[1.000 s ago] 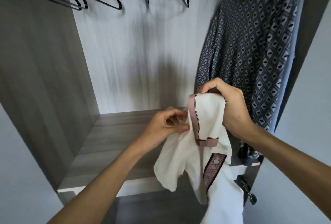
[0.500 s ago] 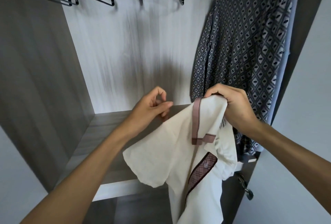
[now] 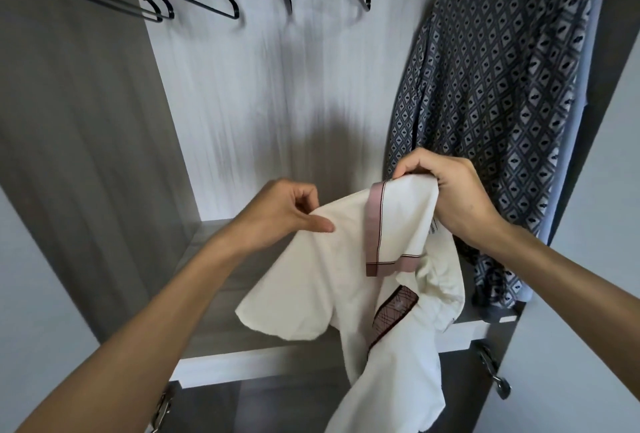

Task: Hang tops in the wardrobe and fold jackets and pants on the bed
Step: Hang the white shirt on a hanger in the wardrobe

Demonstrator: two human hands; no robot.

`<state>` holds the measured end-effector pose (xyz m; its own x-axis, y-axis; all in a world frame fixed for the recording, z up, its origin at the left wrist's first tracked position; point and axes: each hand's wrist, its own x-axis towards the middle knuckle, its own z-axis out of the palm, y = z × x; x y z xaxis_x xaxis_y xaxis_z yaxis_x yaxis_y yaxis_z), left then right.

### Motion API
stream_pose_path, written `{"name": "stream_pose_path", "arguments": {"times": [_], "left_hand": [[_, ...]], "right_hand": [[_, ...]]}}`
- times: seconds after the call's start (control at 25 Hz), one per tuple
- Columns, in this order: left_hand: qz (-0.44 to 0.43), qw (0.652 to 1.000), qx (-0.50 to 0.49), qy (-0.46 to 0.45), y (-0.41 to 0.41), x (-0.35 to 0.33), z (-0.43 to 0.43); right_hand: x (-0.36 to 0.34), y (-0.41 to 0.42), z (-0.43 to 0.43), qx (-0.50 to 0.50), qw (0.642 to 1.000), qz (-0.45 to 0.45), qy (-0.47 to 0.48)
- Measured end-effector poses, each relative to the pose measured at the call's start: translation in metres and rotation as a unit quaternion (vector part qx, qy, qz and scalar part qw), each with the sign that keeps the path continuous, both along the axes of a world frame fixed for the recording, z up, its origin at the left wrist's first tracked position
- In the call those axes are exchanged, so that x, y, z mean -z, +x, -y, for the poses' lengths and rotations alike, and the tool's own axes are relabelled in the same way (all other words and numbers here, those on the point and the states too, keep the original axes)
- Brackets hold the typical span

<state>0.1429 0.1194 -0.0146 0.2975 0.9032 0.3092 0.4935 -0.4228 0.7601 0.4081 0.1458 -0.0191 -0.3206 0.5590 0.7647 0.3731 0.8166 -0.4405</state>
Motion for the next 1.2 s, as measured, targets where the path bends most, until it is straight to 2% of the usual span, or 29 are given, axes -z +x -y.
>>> {"name": "stream_pose_path", "arguments": {"times": [0.12,0.2,0.28,0.32,0.36,0.4,0.44,0.48,0.56,0.6,0.64,0.68,0.84,0.96,1.04,1.12,1.2], "left_hand": [[-0.101,0.985,-0.072,0.116,-0.003,-0.023,0.003],[-0.124,0.983,-0.062,0.119,-0.014,-0.037,-0.001],[-0.153,0.983,-0.055,0.079,-0.031,-0.048,-0.005],[-0.219,0.969,-0.078,0.083,-0.037,-0.049,-0.010],[-0.309,0.935,-0.127,0.116,-0.038,-0.049,-0.014],[-0.362,0.896,-0.182,0.181,-0.035,-0.045,-0.017],[-0.344,0.873,-0.229,0.261,-0.026,-0.033,-0.019],[-0.268,0.878,-0.250,0.308,-0.014,-0.019,-0.018],[0.023,0.939,-0.212,0.271,0.011,0.002,-0.008],[0.146,0.945,-0.180,0.232,0.019,0.009,-0.006],[0.214,0.944,-0.153,0.197,0.025,0.012,-0.003],[0.230,0.946,-0.132,0.188,0.029,0.013,-0.002],[0.180,0.969,-0.016,0.171,0.029,-0.001,0.004],[0.046,0.992,0.045,0.106,0.022,-0.026,0.006],[-0.044,0.992,0.054,0.102,0.021,-0.043,0.011],[-0.082,0.988,0.048,0.118,0.023,-0.057,0.015],[-0.111,0.984,0.041,0.136,0.021,-0.067,0.019]], "right_hand": [[0.003,0.001,-0.003,0.010,0.999,0.046,0.011],[0.002,0.001,-0.005,0.004,0.998,0.063,0.019],[-0.002,-0.004,-0.003,-0.016,0.997,0.072,0.034],[-0.005,-0.010,-0.001,-0.023,0.996,0.073,0.043],[-0.008,-0.018,0.000,-0.024,0.996,0.071,0.050],[-0.012,-0.027,0.000,-0.023,0.996,0.067,0.056],[-0.017,-0.035,0.000,-0.020,0.996,0.059,0.058],[-0.021,-0.042,0.000,-0.019,0.997,0.048,0.054],[-0.030,-0.050,-0.002,-0.019,0.999,0.011,0.039],[-0.035,-0.052,-0.003,-0.027,0.999,-0.007,0.023],[-0.039,-0.053,-0.005,-0.041,0.999,-0.022,0.003],[-0.042,-0.053,-0.007,-0.057,0.998,-0.031,-0.017],[-0.037,-0.046,-0.003,-0.071,0.993,-0.069,-0.066],[-0.012,-0.031,0.003,-0.059,0.986,-0.111,-0.111],[0.024,-0.018,0.009,-0.084,0.965,-0.104,-0.227],[0.074,-0.009,0.019,-0.084,0.919,-0.052,-0.382],[0.118,-0.009,0.031,-0.081,0.882,-0.028,-0.463]]}}
